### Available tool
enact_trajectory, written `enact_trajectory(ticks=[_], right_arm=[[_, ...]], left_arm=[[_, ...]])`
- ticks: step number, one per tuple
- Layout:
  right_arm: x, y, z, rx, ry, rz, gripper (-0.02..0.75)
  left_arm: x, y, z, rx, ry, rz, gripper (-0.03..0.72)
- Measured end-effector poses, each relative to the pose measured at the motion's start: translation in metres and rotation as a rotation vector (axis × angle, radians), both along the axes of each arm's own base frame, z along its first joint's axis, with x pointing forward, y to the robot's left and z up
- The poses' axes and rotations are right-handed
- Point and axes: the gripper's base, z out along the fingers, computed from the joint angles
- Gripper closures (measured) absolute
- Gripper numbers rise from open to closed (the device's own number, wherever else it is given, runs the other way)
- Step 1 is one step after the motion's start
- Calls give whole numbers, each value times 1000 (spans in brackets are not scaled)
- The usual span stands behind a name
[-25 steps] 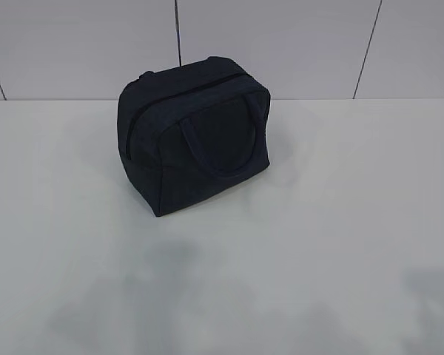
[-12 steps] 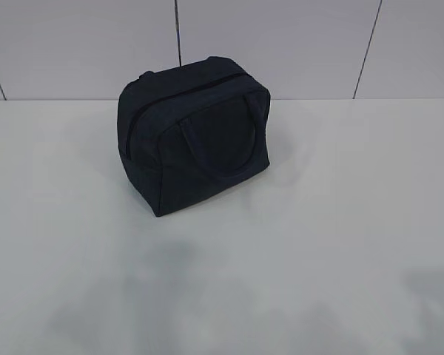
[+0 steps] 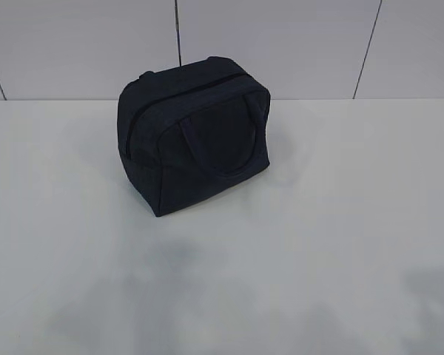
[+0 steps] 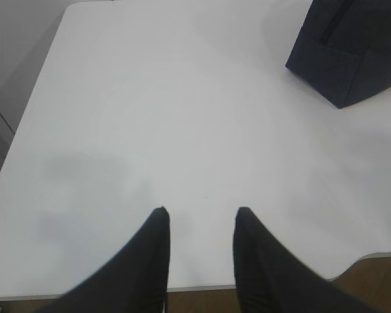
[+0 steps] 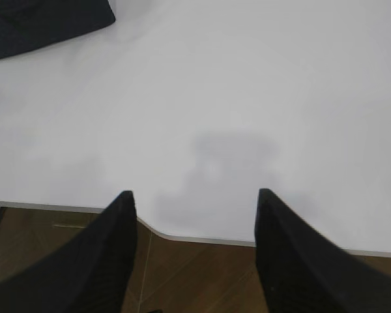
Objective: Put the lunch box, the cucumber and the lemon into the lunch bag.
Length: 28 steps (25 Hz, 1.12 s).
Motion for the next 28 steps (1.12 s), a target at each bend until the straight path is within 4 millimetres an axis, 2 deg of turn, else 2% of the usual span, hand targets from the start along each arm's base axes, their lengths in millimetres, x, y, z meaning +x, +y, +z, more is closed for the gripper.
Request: enact_trajectory(ticks=[28], right_arm=[[0, 0, 0, 0, 0, 0, 305]], left_arm=[[0, 0, 0, 0, 0, 0, 452]])
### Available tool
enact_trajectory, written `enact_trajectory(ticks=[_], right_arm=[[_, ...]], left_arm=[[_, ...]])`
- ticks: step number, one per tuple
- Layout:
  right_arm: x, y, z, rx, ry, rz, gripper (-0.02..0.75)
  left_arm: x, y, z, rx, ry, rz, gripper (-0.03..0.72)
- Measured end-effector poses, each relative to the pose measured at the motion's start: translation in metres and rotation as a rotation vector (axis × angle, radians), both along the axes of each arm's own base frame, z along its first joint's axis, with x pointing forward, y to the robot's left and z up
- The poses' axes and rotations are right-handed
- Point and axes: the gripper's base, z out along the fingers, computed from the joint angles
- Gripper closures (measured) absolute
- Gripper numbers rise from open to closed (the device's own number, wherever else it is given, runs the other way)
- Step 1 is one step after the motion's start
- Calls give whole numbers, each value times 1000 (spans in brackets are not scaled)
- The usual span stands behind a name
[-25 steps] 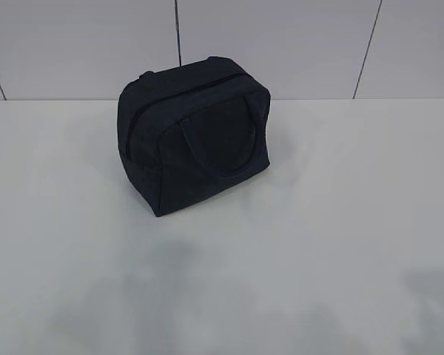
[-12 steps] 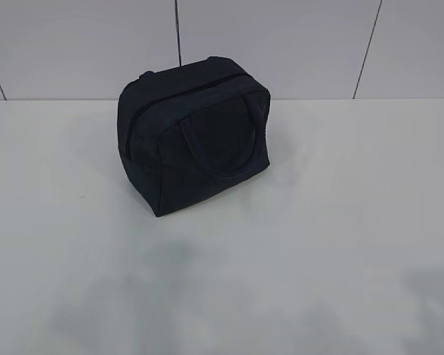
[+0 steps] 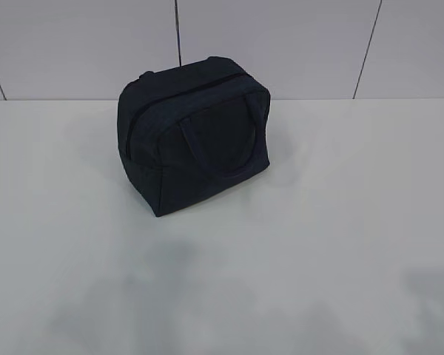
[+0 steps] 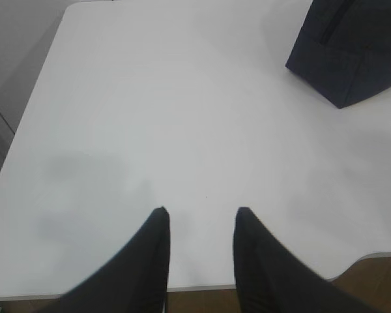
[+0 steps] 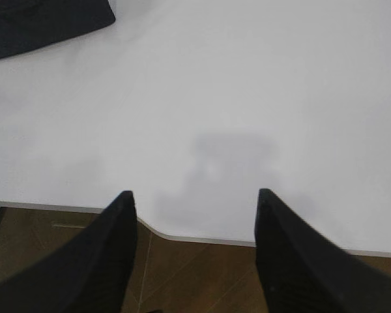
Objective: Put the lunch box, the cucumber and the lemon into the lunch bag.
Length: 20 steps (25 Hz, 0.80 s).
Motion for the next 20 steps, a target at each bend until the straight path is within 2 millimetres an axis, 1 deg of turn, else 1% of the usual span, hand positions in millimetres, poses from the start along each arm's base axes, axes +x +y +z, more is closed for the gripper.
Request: enact_trajectory(ticks=[20], right_arm=[[0, 0, 0, 0, 0, 0, 305]], left_arm=[[0, 0, 0, 0, 0, 0, 453]])
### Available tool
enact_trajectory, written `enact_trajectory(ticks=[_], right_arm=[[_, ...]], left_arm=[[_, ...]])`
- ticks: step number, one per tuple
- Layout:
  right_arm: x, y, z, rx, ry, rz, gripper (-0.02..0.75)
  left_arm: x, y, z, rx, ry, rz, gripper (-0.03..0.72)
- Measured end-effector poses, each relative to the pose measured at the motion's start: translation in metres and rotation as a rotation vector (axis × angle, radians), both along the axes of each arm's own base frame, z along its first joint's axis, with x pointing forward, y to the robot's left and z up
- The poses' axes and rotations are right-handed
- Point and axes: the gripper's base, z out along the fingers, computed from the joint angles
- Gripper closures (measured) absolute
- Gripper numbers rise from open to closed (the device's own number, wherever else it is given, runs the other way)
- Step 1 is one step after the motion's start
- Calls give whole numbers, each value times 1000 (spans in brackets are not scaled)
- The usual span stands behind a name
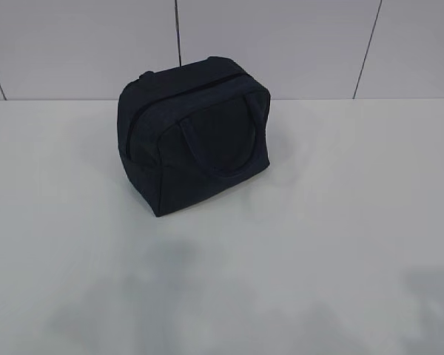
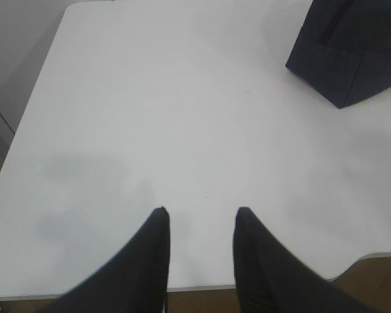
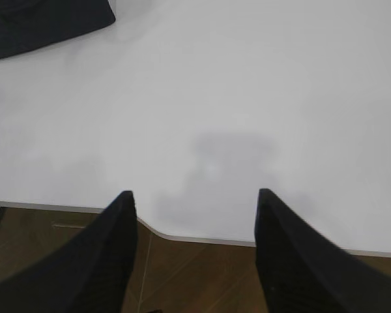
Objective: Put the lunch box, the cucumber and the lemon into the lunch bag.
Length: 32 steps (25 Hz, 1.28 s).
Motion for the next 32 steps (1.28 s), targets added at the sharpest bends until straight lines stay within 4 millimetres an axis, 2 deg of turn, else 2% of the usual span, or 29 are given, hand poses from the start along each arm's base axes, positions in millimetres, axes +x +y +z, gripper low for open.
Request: enact_trajectory(ticks=[32], right_arm=[[0, 0, 0, 0, 0, 0, 305]], left_arm=[[0, 0, 0, 0, 0, 0, 453]])
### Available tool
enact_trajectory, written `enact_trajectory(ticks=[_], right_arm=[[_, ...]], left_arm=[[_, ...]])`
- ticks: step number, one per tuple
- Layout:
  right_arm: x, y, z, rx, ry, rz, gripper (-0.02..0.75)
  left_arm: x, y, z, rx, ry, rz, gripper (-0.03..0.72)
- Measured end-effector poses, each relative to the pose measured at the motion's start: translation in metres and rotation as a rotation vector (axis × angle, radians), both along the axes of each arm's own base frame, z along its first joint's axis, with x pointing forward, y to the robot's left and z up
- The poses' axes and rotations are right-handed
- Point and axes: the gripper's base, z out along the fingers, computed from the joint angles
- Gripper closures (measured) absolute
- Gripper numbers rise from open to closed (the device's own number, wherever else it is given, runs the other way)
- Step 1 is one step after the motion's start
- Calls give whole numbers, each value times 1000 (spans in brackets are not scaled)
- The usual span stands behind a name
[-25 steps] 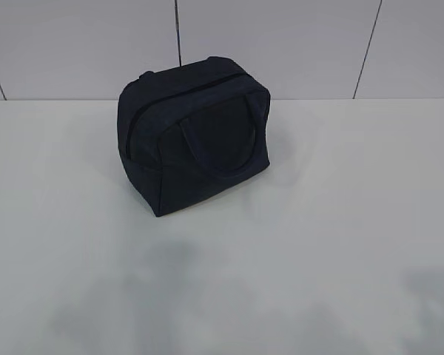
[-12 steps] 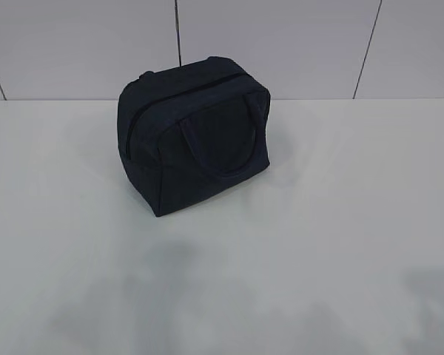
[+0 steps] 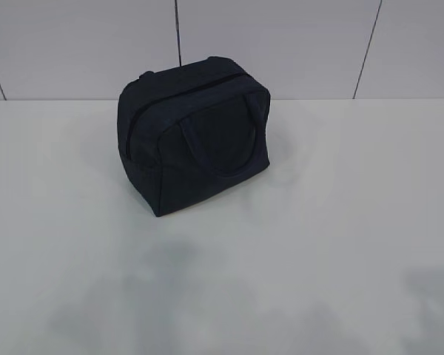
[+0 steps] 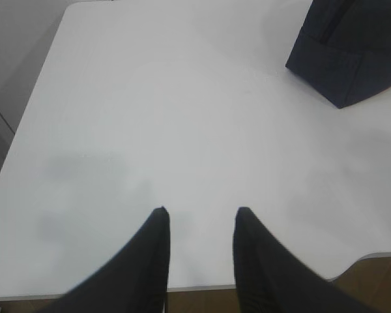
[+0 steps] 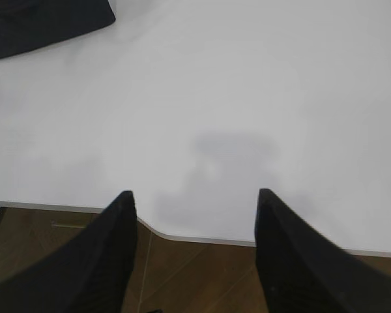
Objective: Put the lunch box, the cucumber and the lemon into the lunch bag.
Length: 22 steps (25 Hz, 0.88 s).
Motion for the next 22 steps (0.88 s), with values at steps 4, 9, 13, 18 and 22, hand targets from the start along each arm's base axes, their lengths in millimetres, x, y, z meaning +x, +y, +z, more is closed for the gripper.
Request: enact_trajectory(ticks=[4, 9, 13, 18, 22], right_arm=[[0, 0, 0, 0, 0, 0, 305], [0, 0, 0, 0, 0, 0, 305], [0, 0, 0, 0, 0, 0, 305], [0, 0, 0, 0, 0, 0, 305], [0, 0, 0, 0, 0, 0, 305]], left_arm=[[0, 0, 0, 0, 0, 0, 453], [0, 0, 0, 0, 0, 0, 453], [0, 0, 0, 0, 0, 0, 453], [0, 0, 0, 0, 0, 0, 453], [0, 0, 0, 0, 0, 0, 453]])
